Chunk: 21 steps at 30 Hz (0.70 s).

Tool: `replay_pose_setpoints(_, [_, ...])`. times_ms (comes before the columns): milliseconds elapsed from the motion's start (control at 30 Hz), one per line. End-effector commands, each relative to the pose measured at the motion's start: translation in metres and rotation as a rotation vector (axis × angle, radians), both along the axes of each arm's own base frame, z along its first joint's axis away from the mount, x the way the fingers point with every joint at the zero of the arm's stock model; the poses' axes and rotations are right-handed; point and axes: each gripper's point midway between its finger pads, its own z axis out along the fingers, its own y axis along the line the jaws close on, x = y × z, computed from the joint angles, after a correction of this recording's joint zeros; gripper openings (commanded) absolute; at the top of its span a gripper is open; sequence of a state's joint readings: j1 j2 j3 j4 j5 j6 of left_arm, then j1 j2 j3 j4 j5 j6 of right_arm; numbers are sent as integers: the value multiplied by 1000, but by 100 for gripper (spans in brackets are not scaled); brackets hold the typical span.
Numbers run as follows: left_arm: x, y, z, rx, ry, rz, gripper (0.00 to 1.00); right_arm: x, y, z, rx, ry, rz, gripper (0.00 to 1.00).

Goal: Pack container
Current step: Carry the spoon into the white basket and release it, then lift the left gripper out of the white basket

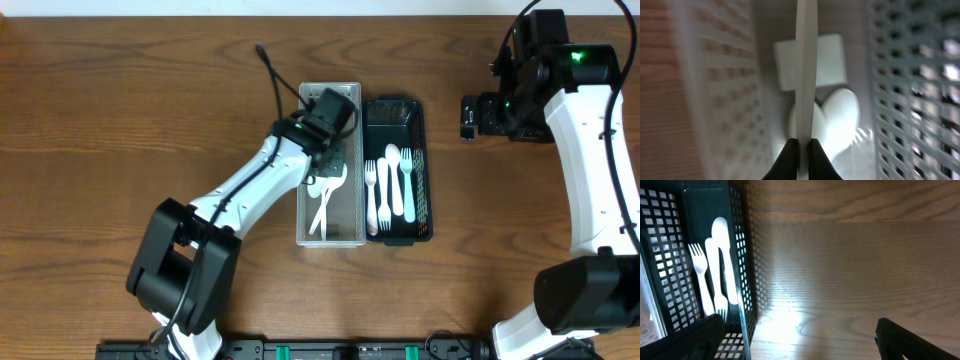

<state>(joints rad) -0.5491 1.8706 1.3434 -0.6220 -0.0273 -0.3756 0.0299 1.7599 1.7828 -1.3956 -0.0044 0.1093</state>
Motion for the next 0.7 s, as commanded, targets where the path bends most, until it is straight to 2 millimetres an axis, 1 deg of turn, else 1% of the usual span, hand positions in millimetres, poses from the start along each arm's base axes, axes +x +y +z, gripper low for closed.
replay_pose_setpoints(0, [6, 8, 2, 7, -8, 72, 6, -2, -2, 1, -2, 1, 9, 99])
replay_pose_setpoints(367, [6, 9, 1, 9, -5, 73, 6, -2, -2, 1, -2, 1, 9, 99])
replay_pose_setpoints(467, [6, 9, 1, 9, -5, 73, 8, -2, -2, 1, -2, 1, 9, 99])
replay_pose_setpoints(500, [6, 9, 1, 9, -5, 73, 15, -2, -2, 1, -2, 1, 9, 99])
replay_pose_setpoints(567, [5, 9, 1, 10, -2, 72, 34, -2, -2, 1, -2, 1, 9, 99])
replay_pose_setpoints(600, [5, 9, 1, 11, -1, 72, 51, -2, -2, 1, -2, 1, 9, 99])
replay_pose_setpoints(633, [4, 10, 1, 11, 3, 71, 64, -2, -2, 1, -2, 1, 9, 99])
replay_pose_setpoints(667, [3, 10, 0, 13, 6, 71, 71, -2, -2, 1, -2, 1, 9, 99])
